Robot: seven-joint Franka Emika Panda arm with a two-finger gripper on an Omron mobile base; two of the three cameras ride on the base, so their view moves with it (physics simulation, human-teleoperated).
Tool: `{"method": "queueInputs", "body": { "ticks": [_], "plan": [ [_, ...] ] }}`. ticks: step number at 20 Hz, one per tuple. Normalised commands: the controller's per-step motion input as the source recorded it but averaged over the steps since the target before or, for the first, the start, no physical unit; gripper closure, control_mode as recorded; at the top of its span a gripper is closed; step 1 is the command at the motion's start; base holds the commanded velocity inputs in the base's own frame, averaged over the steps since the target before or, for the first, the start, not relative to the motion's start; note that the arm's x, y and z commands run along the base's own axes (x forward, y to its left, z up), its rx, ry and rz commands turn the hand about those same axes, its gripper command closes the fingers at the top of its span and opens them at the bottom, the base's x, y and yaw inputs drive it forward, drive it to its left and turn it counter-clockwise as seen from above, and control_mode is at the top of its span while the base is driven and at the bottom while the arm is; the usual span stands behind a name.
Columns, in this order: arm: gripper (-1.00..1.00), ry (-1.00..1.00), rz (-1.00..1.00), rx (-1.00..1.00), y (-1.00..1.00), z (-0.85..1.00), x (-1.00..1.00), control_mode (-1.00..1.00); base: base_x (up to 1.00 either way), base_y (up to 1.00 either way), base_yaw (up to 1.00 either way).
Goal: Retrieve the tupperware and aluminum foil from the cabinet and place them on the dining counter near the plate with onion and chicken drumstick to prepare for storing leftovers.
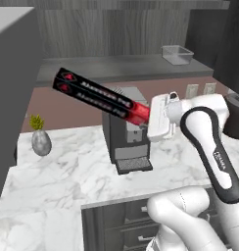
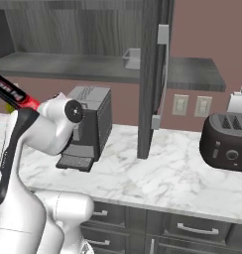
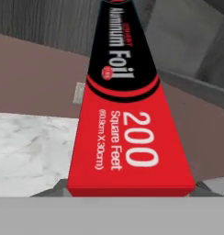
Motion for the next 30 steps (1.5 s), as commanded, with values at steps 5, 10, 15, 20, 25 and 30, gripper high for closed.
{"method": "queueInputs", "body": {
  "ticks": [5,10,15,20,25,30],
  "plan": [
    [1.00,0.63,0.00,-0.25,-0.15,-0.58,-0.96,-1.00,0.00,0.00,0.00],
    [1.00,0.60,0.00,-0.25,-0.17,-0.39,-0.46,-1.00,0.00,0.00,0.00],
    [1.00,0.35,0.00,-0.04,-0.18,0.00,-0.02,-1.00,0.00,0.00,0.00],
    [1.00,0.17,-0.02,0.00,-0.16,0.00,0.04,-1.00,0.00,0.00,0.00],
    [1.00,0.01,0.00,0.00,0.00,0.00,0.00,-1.00,0.00,0.00,0.00],
    [1.00,0.00,0.00,0.00,0.00,0.00,0.00,1.00,-0.81,0.00,-0.09]
  ]
}}
